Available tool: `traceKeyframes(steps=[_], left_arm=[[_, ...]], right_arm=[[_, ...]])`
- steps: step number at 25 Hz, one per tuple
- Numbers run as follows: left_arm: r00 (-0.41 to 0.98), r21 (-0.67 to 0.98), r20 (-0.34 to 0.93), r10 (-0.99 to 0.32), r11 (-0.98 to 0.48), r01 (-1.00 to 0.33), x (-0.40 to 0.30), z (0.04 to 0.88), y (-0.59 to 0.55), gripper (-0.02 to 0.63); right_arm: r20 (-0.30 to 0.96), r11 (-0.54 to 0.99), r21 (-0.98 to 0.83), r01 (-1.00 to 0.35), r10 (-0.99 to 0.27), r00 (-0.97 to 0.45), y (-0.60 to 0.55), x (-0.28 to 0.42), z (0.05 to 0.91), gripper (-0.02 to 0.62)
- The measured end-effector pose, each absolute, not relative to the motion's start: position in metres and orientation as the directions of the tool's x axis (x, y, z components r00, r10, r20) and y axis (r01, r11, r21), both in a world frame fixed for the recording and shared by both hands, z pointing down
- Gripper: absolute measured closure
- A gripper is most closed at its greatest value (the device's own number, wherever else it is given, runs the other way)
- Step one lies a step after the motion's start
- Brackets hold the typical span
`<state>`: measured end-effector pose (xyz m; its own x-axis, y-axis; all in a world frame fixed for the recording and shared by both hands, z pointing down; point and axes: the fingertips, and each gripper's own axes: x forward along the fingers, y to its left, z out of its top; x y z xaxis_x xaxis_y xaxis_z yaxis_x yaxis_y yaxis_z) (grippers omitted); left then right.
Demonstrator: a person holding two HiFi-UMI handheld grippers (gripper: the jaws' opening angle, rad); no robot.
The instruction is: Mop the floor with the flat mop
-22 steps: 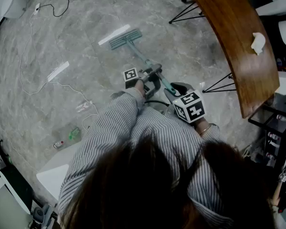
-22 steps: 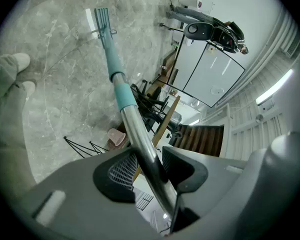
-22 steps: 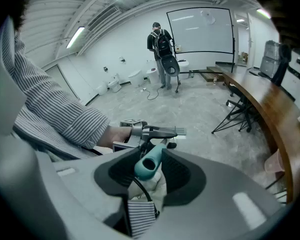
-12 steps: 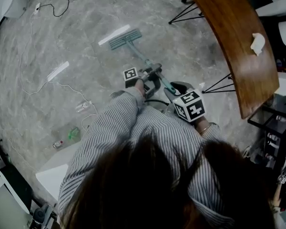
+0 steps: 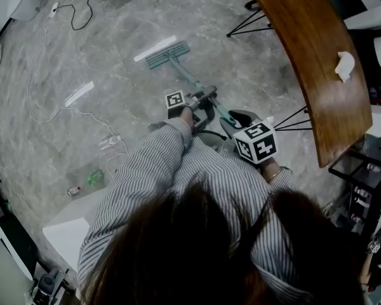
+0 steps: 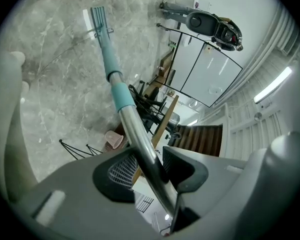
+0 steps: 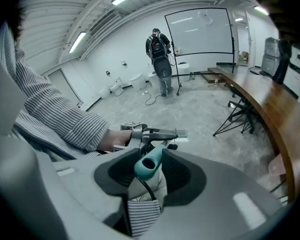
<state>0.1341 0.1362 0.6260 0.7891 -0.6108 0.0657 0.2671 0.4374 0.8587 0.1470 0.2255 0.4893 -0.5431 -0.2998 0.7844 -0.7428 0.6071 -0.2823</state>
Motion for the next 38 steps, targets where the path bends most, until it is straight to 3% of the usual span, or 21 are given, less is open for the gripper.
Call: traceKeyframes(steps=[12, 20, 27, 34, 38], left_arm=[[0.779, 0.859, 0.078, -0.622, 0.439, 0.265, 0.091, 0.643, 0.048, 0.446], [0.815, 0.856, 0.162, -0.557, 0.49, 0.165, -0.005, 0.676, -0.08, 0.462], [0.748, 0.874, 0.179, -0.639, 0.452, 0.177, -0.109, 0.677, -0.217, 0.463], [0.743, 0.9, 0.229, -0.63, 0.428, 0.086, -0.187, 0.682, -0.32, 0.46], [0.719, 0.897, 0.232, -0.655, 0.431, 0.103, -0.218, 0.684, -0.366, 0.461]], right_arm=[[0.824, 0.656, -0.275, -0.703, -0.216, -0.524, 0.144, 0.106, 0.511, 0.451], [0.857, 0.681, -0.246, -0.689, -0.179, -0.483, 0.021, 0.004, 0.532, 0.448], [0.827, 0.588, -0.309, -0.747, -0.223, -0.517, -0.112, -0.098, 0.534, 0.446], [0.816, 0.59, -0.319, -0.741, -0.227, -0.532, -0.212, -0.18, 0.541, 0.436], [0.788, 0.483, -0.397, -0.78, -0.257, -0.56, -0.258, -0.209, 0.54, 0.434]])
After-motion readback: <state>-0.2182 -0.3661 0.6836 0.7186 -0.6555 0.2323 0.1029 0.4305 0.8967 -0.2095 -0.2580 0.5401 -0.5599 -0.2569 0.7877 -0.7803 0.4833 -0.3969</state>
